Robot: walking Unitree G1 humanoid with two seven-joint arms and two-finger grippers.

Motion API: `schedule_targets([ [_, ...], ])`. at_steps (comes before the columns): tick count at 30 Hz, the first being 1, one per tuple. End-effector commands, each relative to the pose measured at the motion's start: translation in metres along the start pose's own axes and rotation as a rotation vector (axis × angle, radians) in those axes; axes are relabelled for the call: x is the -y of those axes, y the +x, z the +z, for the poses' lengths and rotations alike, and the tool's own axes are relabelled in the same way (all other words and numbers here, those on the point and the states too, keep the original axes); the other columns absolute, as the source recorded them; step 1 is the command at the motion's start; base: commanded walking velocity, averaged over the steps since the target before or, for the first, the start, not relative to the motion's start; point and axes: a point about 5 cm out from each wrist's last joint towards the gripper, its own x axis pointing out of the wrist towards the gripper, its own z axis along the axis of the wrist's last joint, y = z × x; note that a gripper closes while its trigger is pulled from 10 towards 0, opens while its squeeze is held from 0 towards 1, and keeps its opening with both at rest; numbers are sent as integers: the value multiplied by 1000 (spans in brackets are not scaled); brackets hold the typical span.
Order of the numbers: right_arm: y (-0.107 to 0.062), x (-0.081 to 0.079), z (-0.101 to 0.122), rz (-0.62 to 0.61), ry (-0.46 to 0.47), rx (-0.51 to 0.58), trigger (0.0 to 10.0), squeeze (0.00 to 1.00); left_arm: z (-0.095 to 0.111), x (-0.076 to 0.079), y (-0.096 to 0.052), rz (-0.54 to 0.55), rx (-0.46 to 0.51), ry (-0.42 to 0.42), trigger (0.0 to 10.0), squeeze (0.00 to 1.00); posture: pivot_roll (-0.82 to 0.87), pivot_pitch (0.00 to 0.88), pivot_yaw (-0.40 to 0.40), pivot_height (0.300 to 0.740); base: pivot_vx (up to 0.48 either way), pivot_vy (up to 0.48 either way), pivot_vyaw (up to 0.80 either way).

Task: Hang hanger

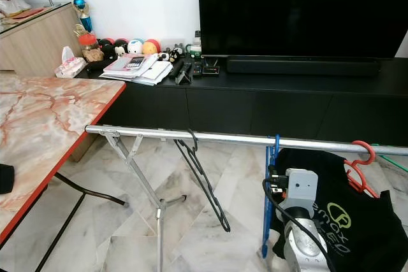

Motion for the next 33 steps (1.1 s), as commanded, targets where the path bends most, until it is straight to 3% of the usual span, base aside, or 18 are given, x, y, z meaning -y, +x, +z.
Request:
schedule_targets([
  [1, 2, 0, 6, -4, -3, 28, 10000, 0, 1, -2, 0, 1, -3, 12, 10000, 0, -29, 0, 63, 740, -247, 0, 0],
  [29, 5, -6, 5, 11, -21, 36, 10000, 0, 0, -1, 0, -10, -2, 15, 10000, 0, -22, 0, 64, 740, -297, 0, 0],
  [33, 3, -3, -7, 1, -10, -9, 10000, 0, 0, 0, 0, -8, -1, 6, 10000, 0, -19, 0, 59, 740, -315, 0, 0],
])
